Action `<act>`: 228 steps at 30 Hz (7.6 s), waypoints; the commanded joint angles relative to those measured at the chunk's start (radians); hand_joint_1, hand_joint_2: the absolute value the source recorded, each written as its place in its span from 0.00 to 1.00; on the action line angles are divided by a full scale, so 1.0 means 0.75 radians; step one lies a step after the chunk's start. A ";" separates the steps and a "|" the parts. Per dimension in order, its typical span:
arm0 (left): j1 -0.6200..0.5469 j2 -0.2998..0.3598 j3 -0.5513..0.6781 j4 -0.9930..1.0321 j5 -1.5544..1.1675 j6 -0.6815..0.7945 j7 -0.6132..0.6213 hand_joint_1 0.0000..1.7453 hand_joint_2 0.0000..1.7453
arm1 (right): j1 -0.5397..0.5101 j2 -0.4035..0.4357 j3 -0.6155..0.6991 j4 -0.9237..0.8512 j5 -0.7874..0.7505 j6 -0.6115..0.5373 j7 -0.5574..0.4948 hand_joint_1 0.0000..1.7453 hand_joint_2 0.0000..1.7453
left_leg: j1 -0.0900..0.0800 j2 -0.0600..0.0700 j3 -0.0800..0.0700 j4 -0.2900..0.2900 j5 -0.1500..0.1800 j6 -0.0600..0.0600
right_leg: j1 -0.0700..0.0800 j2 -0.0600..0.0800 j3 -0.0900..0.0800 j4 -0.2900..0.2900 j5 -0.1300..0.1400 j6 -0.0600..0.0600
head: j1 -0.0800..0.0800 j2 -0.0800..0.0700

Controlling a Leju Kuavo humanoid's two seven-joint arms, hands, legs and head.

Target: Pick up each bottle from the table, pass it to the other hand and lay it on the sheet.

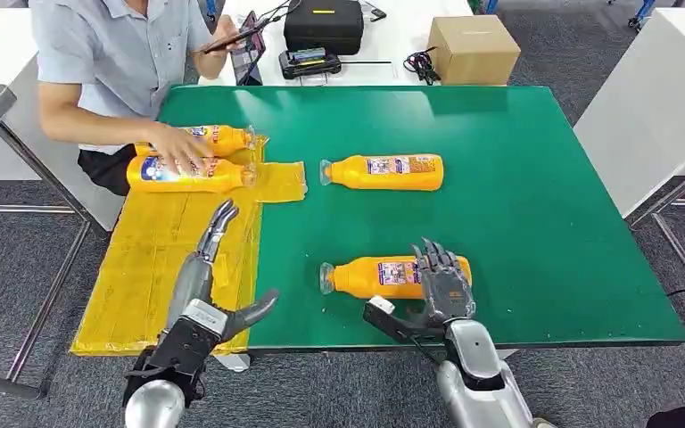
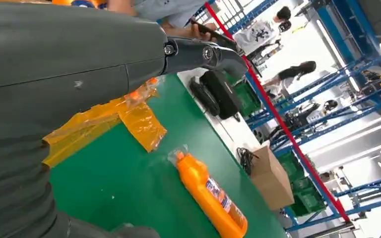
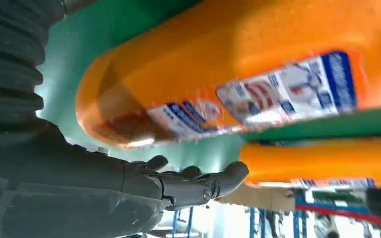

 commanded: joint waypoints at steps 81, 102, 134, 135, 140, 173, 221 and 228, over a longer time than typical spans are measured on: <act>-0.179 -0.002 0.054 0.756 0.963 -0.123 0.114 0.00 1.00 | -0.196 -0.035 0.242 0.050 -1.099 0.489 -0.400 0.88 1.00 | 0.002 0.005 0.012 0.000 0.000 -0.004 | 0.004 0.005 0.009 0.000 0.002 -0.007 | 0.000 0.000; -0.265 0.007 -0.075 0.821 1.124 -0.087 0.082 0.00 1.00 | -0.292 0.040 0.501 0.254 -1.132 0.399 -0.359 0.78 1.00 | 0.003 0.003 0.005 0.000 0.000 -0.003 | 0.004 0.003 0.004 0.000 0.002 -0.006 | -0.001 0.000; -0.296 0.037 -0.167 0.826 1.231 -0.010 -0.011 1.00 1.00 | -0.285 0.070 0.569 0.349 -1.161 0.363 -0.366 0.04 1.00 | 0.003 0.001 0.004 0.000 0.001 -0.003 | 0.004 0.002 0.003 -0.001 0.003 -0.006 | 0.000 0.000; -0.297 0.037 -0.168 0.821 1.229 -0.001 -0.015 1.00 1.00 | -0.283 0.074 0.571 0.346 -1.161 0.359 -0.367 0.00 1.00 | 0.003 0.002 0.005 0.000 0.000 -0.003 | 0.005 0.002 0.005 -0.001 0.002 -0.007 | 0.000 0.000; -0.293 0.042 -0.172 0.793 1.217 0.034 -0.027 1.00 1.00 | -0.274 0.081 0.566 0.338 -1.163 0.343 -0.359 0.00 1.00 | 0.003 0.002 0.002 0.000 0.001 -0.002 | 0.004 0.003 0.001 -0.001 0.003 -0.005 | -0.001 0.000; -0.546 0.310 -0.066 0.956 -1.066 0.559 0.443 1.00 1.00 | -0.260 0.053 0.500 0.349 -1.143 0.330 -0.420 0.00 1.00 | 0.002 0.002 0.003 -0.001 0.002 -0.003 | 0.003 0.002 0.002 0.000 0.003 -0.006 | 0.001 0.000; -0.466 0.274 -0.035 0.930 -0.956 0.669 0.338 0.00 1.00 | -0.176 0.032 0.479 0.216 -1.156 0.304 -0.452 0.00 1.00 | 0.004 0.002 0.006 0.001 0.000 -0.004 | 0.005 0.002 0.006 0.000 0.001 -0.006 | 0.001 0.000; -0.139 0.153 0.039 0.351 -0.351 0.767 0.041 0.00 1.00 | 0.110 -0.002 0.358 -0.399 -1.257 0.265 -0.519 0.00 1.00 | 0.004 0.002 0.003 0.004 -0.003 -0.004 | 0.005 0.002 0.003 0.003 -0.002 -0.006 | -0.001 0.000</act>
